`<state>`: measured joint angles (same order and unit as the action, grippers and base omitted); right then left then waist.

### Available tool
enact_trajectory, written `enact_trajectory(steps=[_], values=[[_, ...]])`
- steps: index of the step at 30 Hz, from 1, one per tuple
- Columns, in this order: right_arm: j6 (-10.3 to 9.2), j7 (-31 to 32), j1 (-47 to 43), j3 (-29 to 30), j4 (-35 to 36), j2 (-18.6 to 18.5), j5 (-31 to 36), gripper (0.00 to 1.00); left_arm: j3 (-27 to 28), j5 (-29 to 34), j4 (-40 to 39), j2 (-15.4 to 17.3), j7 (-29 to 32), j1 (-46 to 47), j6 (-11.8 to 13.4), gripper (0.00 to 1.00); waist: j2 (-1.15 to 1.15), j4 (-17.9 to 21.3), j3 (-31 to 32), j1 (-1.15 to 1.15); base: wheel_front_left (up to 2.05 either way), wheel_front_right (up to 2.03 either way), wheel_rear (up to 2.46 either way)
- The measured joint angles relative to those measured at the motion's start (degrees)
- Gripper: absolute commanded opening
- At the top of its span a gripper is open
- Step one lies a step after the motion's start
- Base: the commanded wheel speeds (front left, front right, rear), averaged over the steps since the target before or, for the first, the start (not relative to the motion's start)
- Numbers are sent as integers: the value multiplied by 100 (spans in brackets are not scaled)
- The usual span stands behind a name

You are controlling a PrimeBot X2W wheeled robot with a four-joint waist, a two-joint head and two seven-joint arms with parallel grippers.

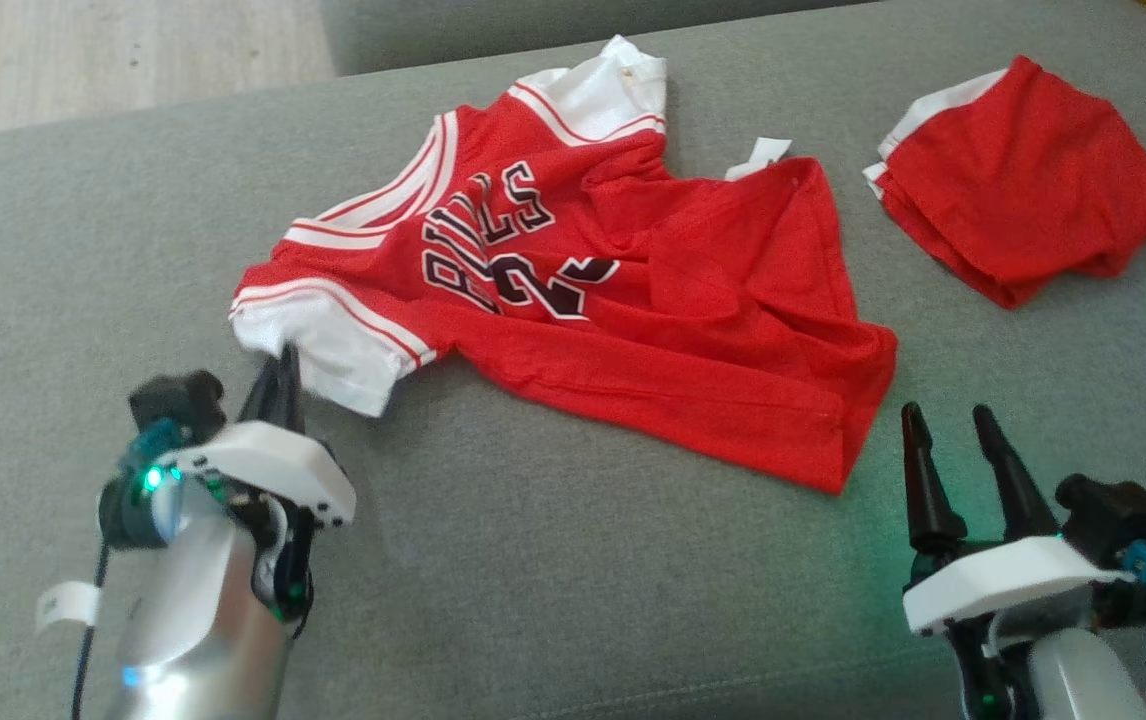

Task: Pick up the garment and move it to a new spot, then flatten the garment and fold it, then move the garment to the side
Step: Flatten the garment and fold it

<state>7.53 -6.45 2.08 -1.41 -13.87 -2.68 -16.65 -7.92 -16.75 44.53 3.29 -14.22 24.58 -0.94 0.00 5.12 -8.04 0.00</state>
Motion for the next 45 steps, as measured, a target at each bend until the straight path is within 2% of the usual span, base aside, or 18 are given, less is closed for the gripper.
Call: enact_trajectory(steps=[4, 7, 16, 24, 25, 27, 32, 35, 39, 45], values=[[0, 137, 70, -138, -401, -1, -288, 100, 162, 64, -705, -5, -7, -260, 52, 0, 0, -135, 19, 0, 0, 0, 0], [0, 244, 285, -256, -804, -1, -556, 100, 162, 122, -934, -21, -7, -534, 43, 0, 0, -240, 14, 0, 0, 0, 0], [0, 404, 933, -411, -1849, -4, -699, 100, 51, 208, -1093, -63, -7, -682, -60, 0, 0, -468, -84, 0, 0, 0, 0], [0, 402, 1110, -700, -2123, -7, -855, 100, -53, 207, -1096, -88, -7, -677, -59, 0, 0, -497, -115, 0, 0, 0, 0], [0, 402, 1135, -731, -2151, -7, -886, 82, -54, 207, -1096, -89, -7, -677, -59, 0, 0, -496, -113, 0, 0, 0, 0], [0, 397, 1166, -783, -2186, -7, -920, 0, -55, 207, -1096, -89, -7, -677, -58, 0, 0, -492, -103, 0, 0, 0, 0], [0, 166, 1166, -913, -2156, -8, -934, 0, -51, 213, -1080, -93, -7, -678, -48, 0, 0, -473, -40, 0, 0, 0, 0], [0, -90, 1165, -886, -1938, -9, -715, 0, -15, 213, -1080, -92, -7, -678, -48, 0, 0, -470, 47, 0, 0, 0, 0], [0, -374, 1171, -888, -1269, -102, -493, 0, 133, 203, -1168, -30, -7, -678, -66, 0, 0, -445, 197, 0, 0, 0, 0], [0, -444, 1648, -884, -21, -633, -176, 0, 269, 78, -1584, 210, 29, -472, -257, 0, 0, -389, 520, 0, 0, 0, 0]])
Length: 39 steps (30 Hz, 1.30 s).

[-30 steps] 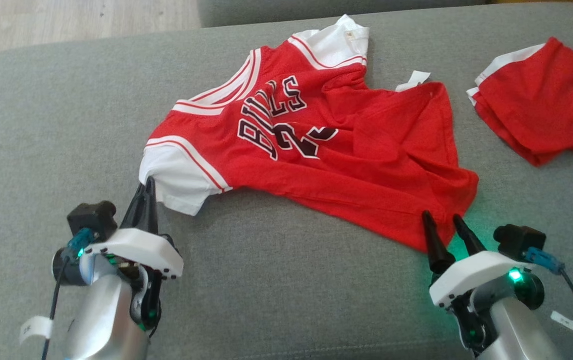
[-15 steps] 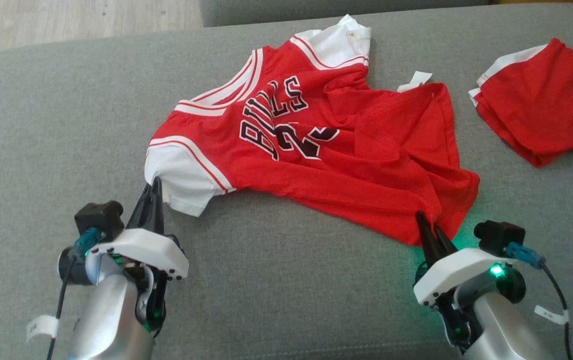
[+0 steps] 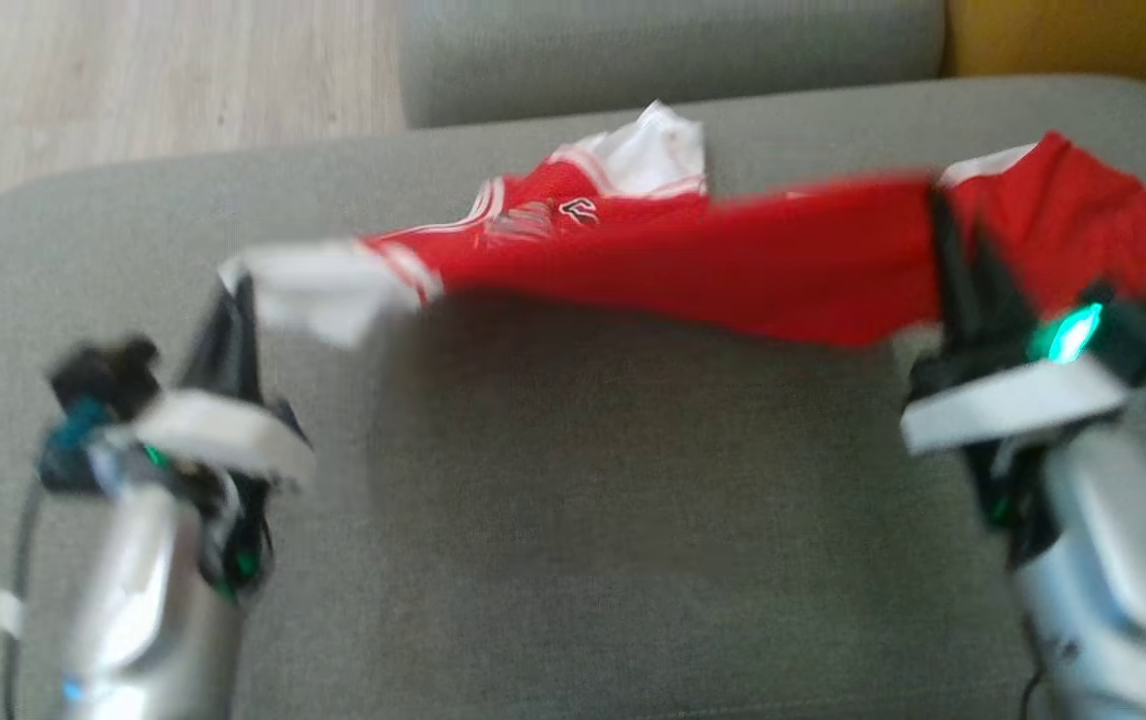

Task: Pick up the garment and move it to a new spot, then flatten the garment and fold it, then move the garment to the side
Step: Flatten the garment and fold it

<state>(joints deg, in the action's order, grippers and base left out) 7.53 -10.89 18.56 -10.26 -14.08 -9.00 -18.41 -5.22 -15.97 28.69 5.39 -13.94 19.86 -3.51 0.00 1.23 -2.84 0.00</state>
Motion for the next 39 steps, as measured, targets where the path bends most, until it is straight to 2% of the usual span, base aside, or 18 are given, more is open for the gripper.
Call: enact_trajectory(steps=[7, 11, 16, 21, 25, 28, 31, 35, 39], values=[[0, 481, 1217, -24, 943, -611, 163, 0, 87, -270, -1152, 260, 582, 1041, -103, 0, 0, 28, 407, 0, 0, 0, 0], [0, 746, 1651, -18, 1350, -761, 282, 0, 172, -468, -1859, 265, 956, 1477, -101, 0, 0, 2, 578, 0, 0, 0, 0], [0, 1169, 1670, 244, 1985, -734, 394, 0, 250, -648, -2773, 333, 1458, 1550, 2, 0, 0, -35, 717, 0, 0, 0, 0], [0, 1713, 1170, 590, 2653, -487, 550, 0, 389, -848, -3641, 344, 1965, 1385, 202, 0, 0, -65, 678, 0, 0, 0, 0], [0, 2037, 1003, 671, 2784, -397, 660, 0, 379, -839, -3805, 481, 2304, 1283, 249, 0, 0, -76, 511, 0, 0, 0, 0], [0, 2182, 1200, 694, 2550, -387, 641, 0, 322, -842, -3516, 541, 2466, 1436, 220, 0, 0, -81, 310, 0, 0, 0, 0], [0, 2206, 1829, 635, 2025, -460, 620, 0, 199, -827, -2897, 595, 2499, 2009, 115, 0, 0, -86, -26, 0, 0, 0, 0], [0, 1985, 3320, 237, 879, -804, 641, 0, 47, -523, -1750, 814, 2245, 3410, -44, 0, 0, -98, -634, 0, 0, 0, 0], [0, 1443, 4893, -32, -606, -868, 684, 0, -31, -224, -467, 899, 1724, 4863, -112, 0, 0, -121, -1260, 1, 0, 0, 0]])
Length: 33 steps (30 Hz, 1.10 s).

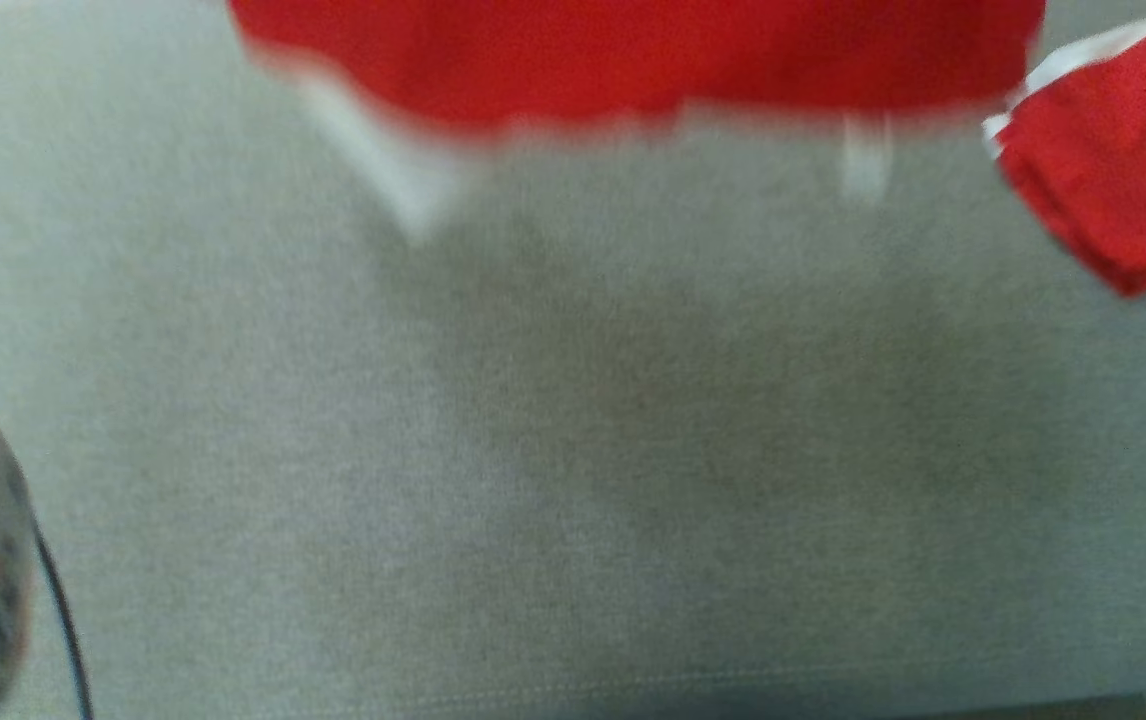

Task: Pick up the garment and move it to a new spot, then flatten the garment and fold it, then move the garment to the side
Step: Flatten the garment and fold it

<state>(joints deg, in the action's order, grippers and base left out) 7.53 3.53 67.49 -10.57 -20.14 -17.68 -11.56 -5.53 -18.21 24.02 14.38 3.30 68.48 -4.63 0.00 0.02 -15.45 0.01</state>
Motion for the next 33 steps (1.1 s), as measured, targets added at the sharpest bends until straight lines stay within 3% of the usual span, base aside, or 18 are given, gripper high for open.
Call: enact_trajectory(steps=[7, 14, 19, 24, 33], values=[[1, -1564, 2055, 112, -2060, 91, 699, 0, -75, 286, 1833, -14, -1294, 1907, -45, 0, 0, -117, -841, 1, 0, 0, 0], [1, -1825, 2112, 311, -2854, 426, 650, 0, -149, 318, 2682, -213, -1759, 2075, -151, 0, 0, -323, -1155, 1, 0, 0, 0], [1, -1825, 1193, 38, -2880, 459, 219, 0, -218, 293, 2602, -288, -1801, 1295, -243, 0, 0, -398, -1170, 1, 0, 0, 0], [1, -1824, 237, -832, -2998, 397, -516, 0, -391, 293, 2227, -361, -1801, -199, -250, 0, 0, -456, -947, 0, 0, 0, 0], [1, -1457, -1311, -2326, -2683, -315, -2015, 0, -1077, -88, 1452, -31, -1800, -2626, -296, 0, 0, -538, -203, -1, 0, 0, 0]])
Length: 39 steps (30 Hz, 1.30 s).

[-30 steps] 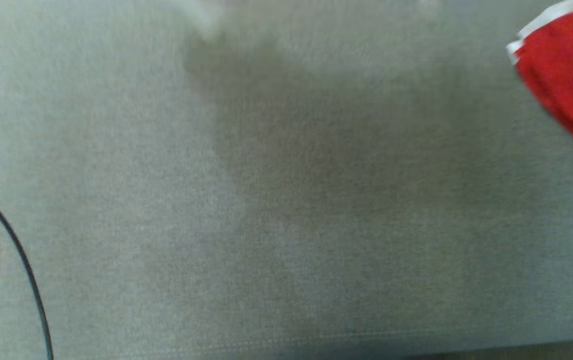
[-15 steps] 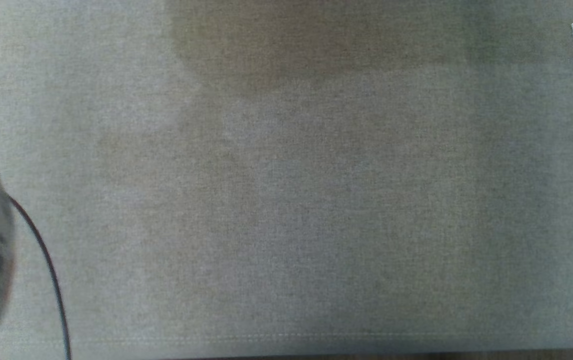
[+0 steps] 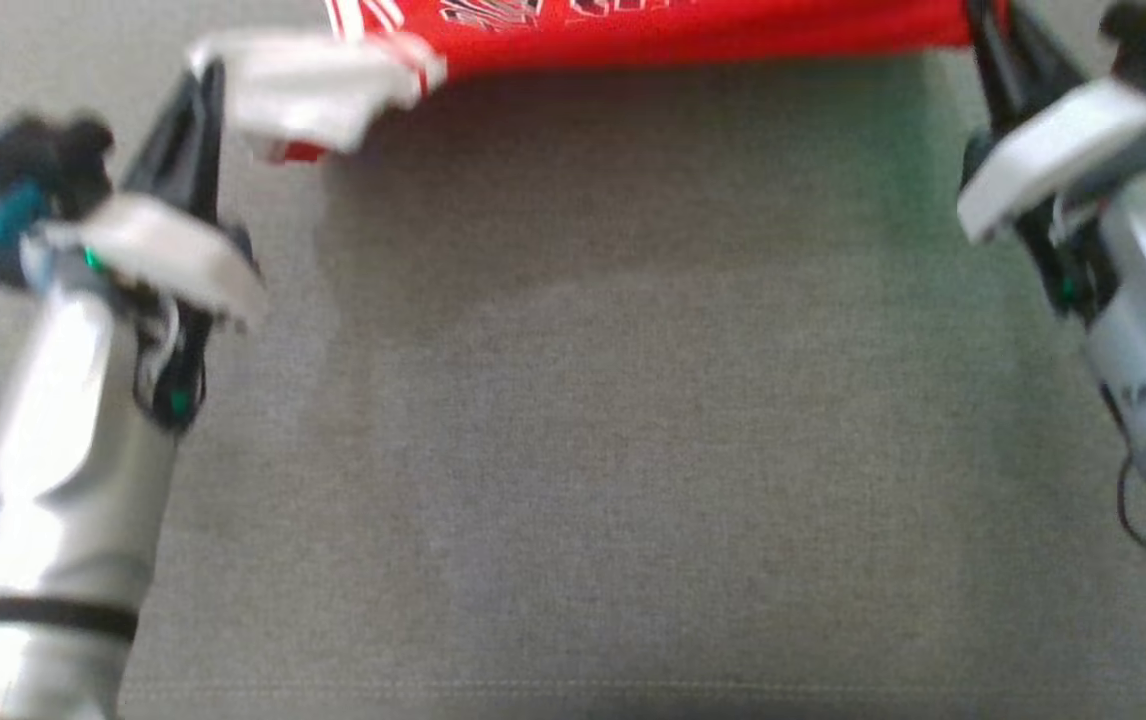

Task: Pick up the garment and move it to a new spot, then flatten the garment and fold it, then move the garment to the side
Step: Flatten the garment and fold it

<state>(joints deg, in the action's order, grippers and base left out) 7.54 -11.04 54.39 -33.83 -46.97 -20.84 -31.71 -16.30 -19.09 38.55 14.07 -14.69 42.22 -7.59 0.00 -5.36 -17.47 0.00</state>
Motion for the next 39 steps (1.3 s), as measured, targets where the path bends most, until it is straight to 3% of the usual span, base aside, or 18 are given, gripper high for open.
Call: enact_trajectory(steps=[10, 15, 26, 31, 39], values=[[0, 602, -1257, -849, 832, -788, -975, 0, -991, -349, -845, 659, 37, -1578, -1, 0, 0, -74, 822, 0, 0, 0, 0], [0, 886, -1818, -996, 1161, -1063, -1319, 0, -1308, -487, -1325, 1009, 221, -2118, -1, 0, 0, -70, 1176, 0, 0, 0, 0], [0, 1646, -2970, -1136, 1941, -1523, -1884, 0, -1553, -728, -2401, 1553, 815, -3308, 7, 0, 0, 14, 1779, 0, 0, 0, 0], [0, 2100, -3554, -1114, 2431, -1811, -2112, 0, -1590, -865, -3027, 1834, 1089, -3875, 138, 0, 0, 61, 1958, 0, 0, 0, 0], [0, 2497, -3911, -578, 3014, -2016, -2169, 0, -1473, -982, -3835, 2182, 1370, -4199, 313, 0, 0, 148, 1917, 0, 0, 0, 0]])
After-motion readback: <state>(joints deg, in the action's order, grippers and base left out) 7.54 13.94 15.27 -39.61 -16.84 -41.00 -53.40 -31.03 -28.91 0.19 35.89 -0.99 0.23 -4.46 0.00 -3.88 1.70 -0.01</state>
